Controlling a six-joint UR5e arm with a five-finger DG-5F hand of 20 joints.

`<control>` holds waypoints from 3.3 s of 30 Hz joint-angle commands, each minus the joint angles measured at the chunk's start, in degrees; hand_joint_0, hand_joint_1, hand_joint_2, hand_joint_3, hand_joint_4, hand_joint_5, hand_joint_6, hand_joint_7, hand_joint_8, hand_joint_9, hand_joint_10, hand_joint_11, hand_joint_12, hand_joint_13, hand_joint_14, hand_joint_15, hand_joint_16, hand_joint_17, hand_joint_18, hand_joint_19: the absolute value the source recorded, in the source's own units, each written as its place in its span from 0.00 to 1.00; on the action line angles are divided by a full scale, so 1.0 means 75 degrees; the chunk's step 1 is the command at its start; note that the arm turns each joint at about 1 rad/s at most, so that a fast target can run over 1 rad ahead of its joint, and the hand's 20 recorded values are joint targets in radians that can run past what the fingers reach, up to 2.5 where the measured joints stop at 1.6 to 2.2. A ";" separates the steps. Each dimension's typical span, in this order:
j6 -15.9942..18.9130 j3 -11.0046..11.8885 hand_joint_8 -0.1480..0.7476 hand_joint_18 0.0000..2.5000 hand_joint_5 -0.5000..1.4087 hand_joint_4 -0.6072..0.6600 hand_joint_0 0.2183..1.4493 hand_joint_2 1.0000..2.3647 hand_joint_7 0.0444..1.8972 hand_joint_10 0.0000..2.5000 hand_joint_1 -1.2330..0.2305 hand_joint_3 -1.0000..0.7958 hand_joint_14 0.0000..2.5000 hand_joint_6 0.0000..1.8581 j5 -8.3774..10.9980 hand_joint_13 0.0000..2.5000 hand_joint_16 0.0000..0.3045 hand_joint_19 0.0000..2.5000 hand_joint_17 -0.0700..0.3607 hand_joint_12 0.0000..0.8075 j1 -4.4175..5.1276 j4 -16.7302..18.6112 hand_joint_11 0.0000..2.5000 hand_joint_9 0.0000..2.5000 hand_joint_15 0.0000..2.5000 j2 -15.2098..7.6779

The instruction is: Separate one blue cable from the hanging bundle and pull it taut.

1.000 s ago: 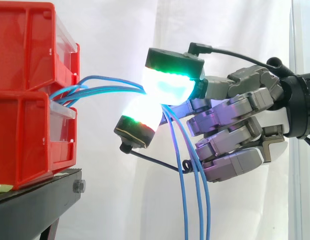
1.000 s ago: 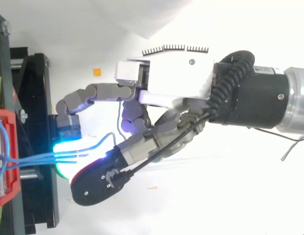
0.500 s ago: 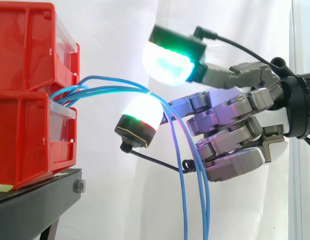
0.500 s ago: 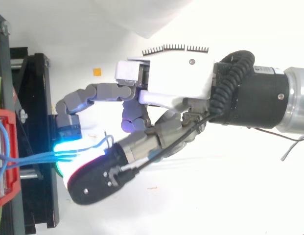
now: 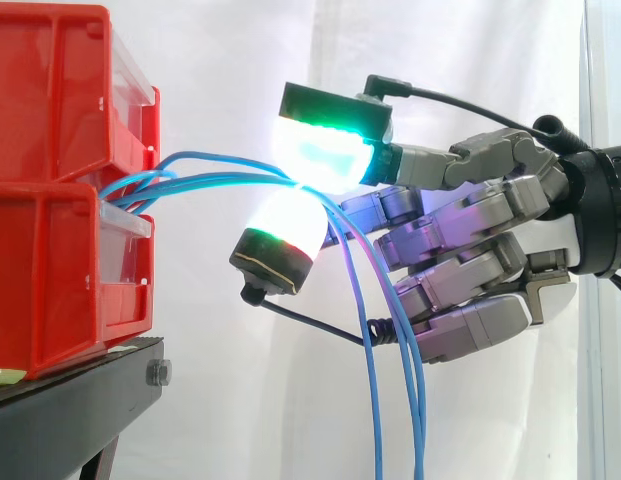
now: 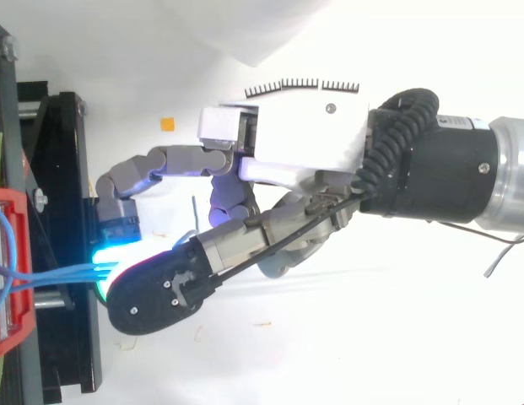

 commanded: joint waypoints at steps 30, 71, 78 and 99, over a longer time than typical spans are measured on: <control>0.0000 -0.0012 0.35 0.57 0.34 0.47 0.38 0.00 0.68 0.10 0.48 0.28 0.63 0.28 0.0047 0.56 0.14 0.58 0.39 0.38 0.0009 -0.0018 0.97 0.95 0.47 0.0000; 0.0000 -0.0023 0.35 0.56 0.33 0.47 0.31 0.00 0.65 0.19 0.52 0.28 0.64 0.29 0.0058 0.54 0.14 0.58 0.39 0.38 0.0009 -0.0018 0.94 0.93 0.46 0.0000; 0.0000 -0.0035 0.35 0.56 0.34 0.46 0.45 0.00 0.70 0.20 0.35 0.29 0.64 0.27 0.0058 0.55 0.14 0.58 0.39 0.39 -0.0002 -0.0018 0.94 0.93 0.46 0.0000; 0.0000 -0.0035 0.34 0.56 0.34 0.41 0.40 0.00 0.70 0.25 0.18 0.28 0.62 0.27 0.0058 0.55 0.15 0.57 0.40 0.39 0.0009 -0.0018 0.91 0.91 0.48 0.0000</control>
